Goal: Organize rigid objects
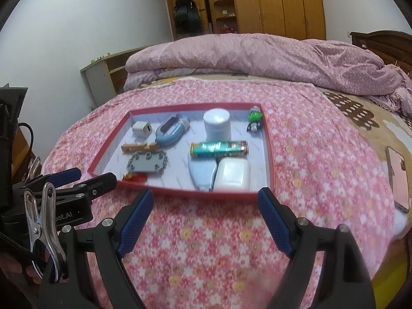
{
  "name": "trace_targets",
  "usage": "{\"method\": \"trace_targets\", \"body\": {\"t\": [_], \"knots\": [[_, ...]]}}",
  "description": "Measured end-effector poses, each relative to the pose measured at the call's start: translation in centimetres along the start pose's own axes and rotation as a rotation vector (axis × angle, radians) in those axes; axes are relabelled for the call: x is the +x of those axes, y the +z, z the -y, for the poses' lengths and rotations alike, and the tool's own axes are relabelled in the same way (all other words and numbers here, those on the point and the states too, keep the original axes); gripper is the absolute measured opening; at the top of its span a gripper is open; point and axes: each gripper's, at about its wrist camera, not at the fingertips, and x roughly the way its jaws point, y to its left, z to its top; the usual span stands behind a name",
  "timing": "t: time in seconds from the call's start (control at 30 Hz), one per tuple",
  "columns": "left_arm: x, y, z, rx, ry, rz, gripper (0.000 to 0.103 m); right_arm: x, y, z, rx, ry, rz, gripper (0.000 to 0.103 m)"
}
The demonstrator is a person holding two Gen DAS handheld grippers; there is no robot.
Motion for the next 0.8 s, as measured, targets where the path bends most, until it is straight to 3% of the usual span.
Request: {"method": "trace_targets", "body": {"t": [0.47,0.8], "knots": [[1.5,-2.7,-0.5,-0.004,0.019,-0.068,0.087,1.4,-2.7,0.0,0.018,-0.006,-0.092,0.085],[2.2,-3.0,-0.4,0.011,0.046,-0.061,0.087,2.3,-3.3,0.5,0.041,-0.025,-0.127,0.085]]}}
